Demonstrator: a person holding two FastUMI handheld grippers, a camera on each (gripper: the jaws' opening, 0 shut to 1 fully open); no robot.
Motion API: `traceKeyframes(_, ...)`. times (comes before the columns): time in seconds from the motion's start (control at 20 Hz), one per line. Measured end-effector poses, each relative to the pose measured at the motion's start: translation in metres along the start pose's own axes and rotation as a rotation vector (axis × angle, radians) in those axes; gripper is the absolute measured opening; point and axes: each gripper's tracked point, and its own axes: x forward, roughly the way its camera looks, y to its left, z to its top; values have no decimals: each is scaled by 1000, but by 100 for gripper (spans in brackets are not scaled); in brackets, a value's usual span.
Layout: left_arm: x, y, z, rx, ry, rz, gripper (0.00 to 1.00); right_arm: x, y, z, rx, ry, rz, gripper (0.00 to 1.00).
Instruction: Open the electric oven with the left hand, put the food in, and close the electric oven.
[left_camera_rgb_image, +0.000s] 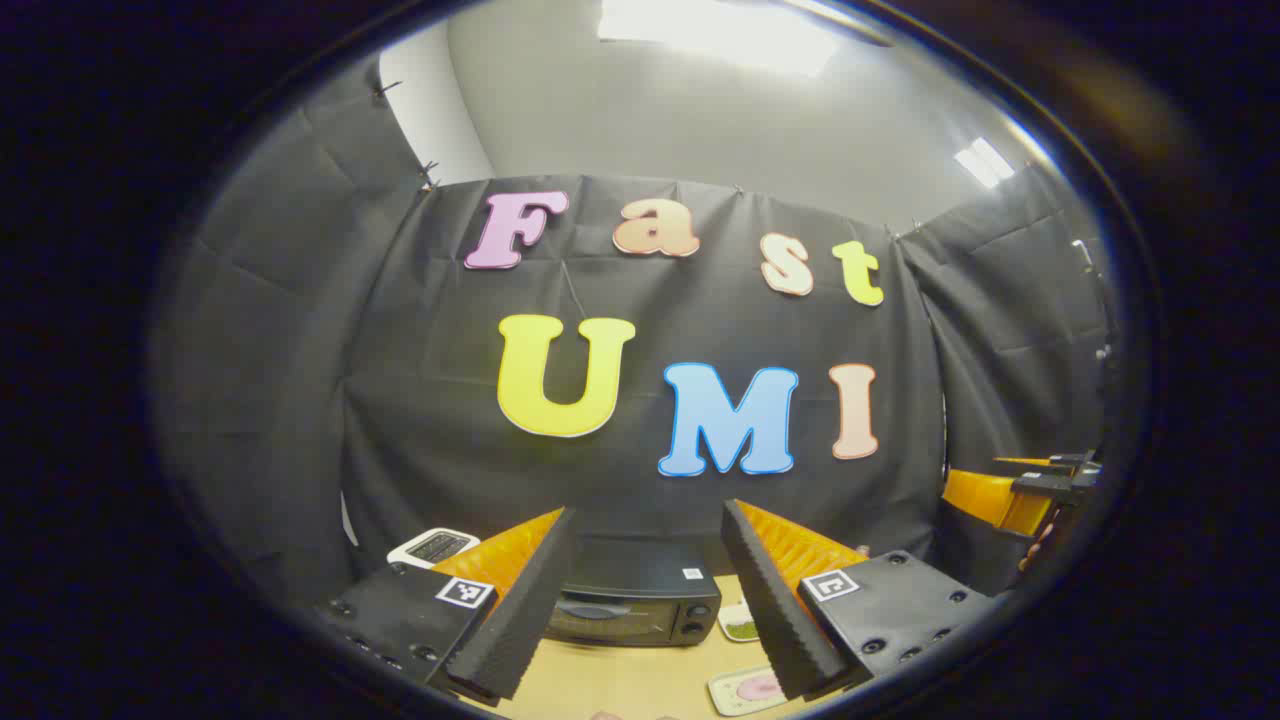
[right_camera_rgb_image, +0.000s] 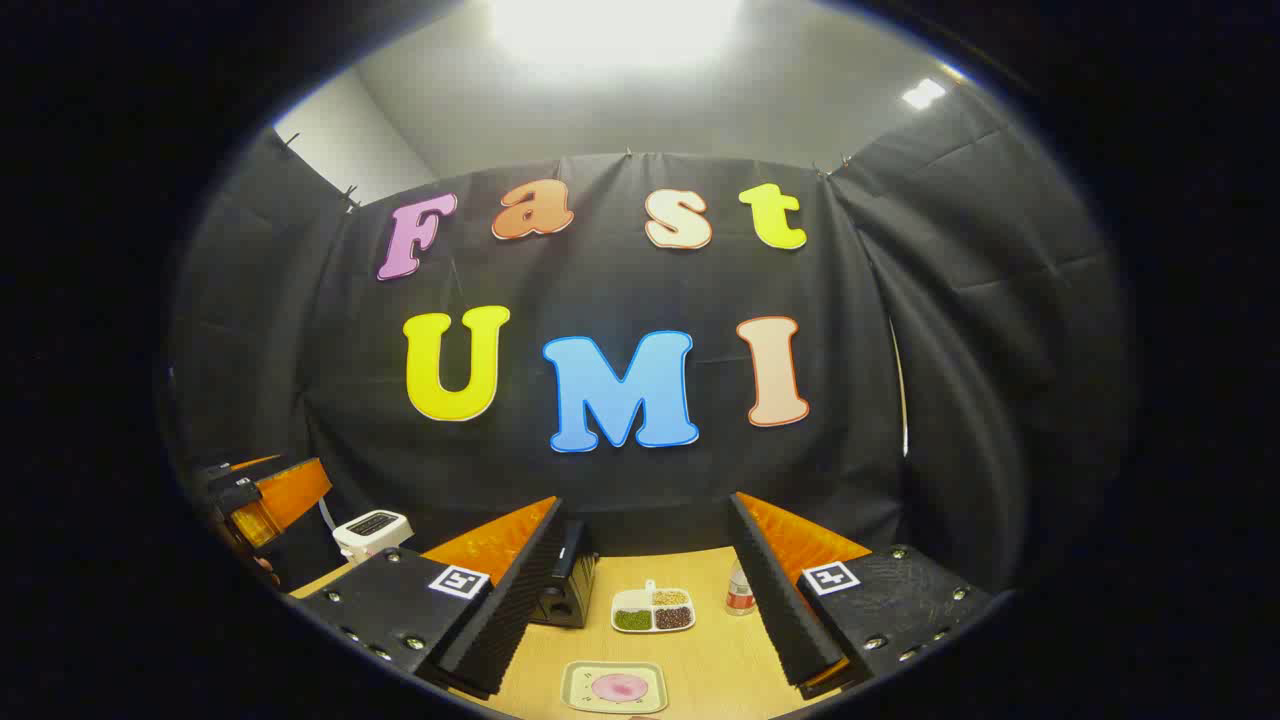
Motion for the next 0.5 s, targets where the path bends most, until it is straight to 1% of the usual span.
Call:
traceKeyframes(0.15, -2, 1, 4, -10, -7, 11, 97, 4, -4, -1, 4, -3, 7, 98)
traceKeyframes(0.2, -4, 0, 3, -8, -2, 16, 91, 7, -4, 0, 0, -5, 13, 98)
traceKeyframes(0.25, -5, -1, 0, -8, 5, 16, 91, 8, -6, -2, -7, -5, 14, 98)
traceKeyframes(0.3, -5, -5, -4, -18, 19, 10, 100, 10, -8, -1, -11, -5, 15, 98)
traceKeyframes(0.4, -5, -11, -7, -21, 34, 6, 100, 12, -9, 2, 4, -14, 25, 98)
traceKeyframes(0.45, -5, -10, -8, -11, 33, 11, 92, 15, -11, 1, 10, -14, 25, 98)
traceKeyframes(0.5, -4, -12, -9, -4, 33, 11, 92, 17, -12, 0, 11, -14, 29, 98)
